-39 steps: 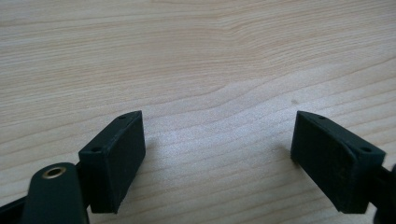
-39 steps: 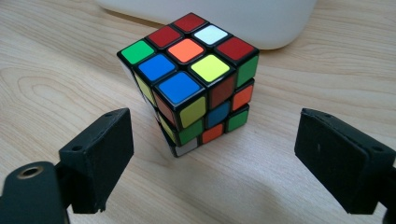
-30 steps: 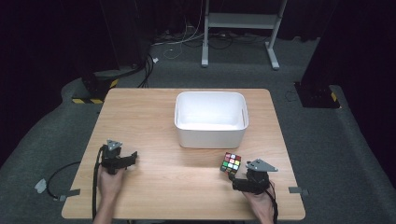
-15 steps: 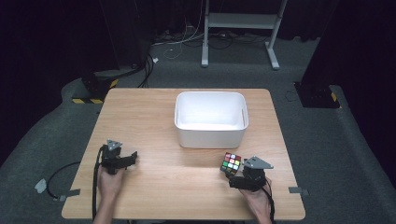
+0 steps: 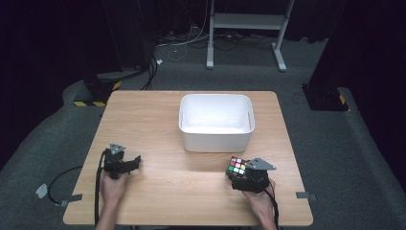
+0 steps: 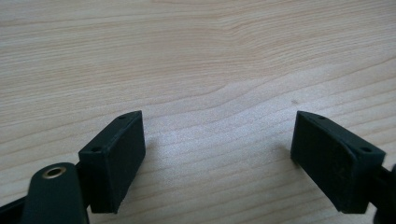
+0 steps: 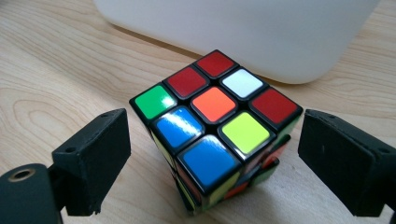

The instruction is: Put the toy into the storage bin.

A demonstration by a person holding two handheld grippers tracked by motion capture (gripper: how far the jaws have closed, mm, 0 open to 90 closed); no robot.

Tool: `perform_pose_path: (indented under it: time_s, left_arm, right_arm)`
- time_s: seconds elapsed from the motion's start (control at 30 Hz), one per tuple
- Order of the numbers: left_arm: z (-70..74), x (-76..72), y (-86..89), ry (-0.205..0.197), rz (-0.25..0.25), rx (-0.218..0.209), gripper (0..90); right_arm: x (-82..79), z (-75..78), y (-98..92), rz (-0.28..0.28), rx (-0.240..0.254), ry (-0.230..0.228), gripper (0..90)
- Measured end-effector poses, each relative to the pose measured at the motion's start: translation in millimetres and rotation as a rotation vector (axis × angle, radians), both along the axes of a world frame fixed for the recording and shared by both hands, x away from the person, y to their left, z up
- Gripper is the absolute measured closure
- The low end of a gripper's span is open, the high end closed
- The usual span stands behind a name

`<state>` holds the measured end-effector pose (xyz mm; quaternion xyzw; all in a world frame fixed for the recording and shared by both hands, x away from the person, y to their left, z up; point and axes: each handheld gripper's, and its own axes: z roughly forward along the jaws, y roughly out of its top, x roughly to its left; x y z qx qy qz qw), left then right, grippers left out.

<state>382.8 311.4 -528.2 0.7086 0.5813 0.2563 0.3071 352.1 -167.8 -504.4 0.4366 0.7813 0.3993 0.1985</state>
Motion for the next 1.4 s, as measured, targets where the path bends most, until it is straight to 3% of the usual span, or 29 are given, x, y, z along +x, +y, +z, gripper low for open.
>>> perform_pose_path:
  time_s: [0.57,1.4]
  left_arm:
    - [0.0,0.0,0.0,0.0,0.0,0.0,17.9]
    - [0.0,0.0,0.0,0.0,0.0,-0.001,17.9]
  right_arm:
    - [14.0,-6.1,11.3,0.007,-0.01,0.02,9.4]
    - [24.1,-18.7,17.3,0.001,-0.067,0.055,11.9]
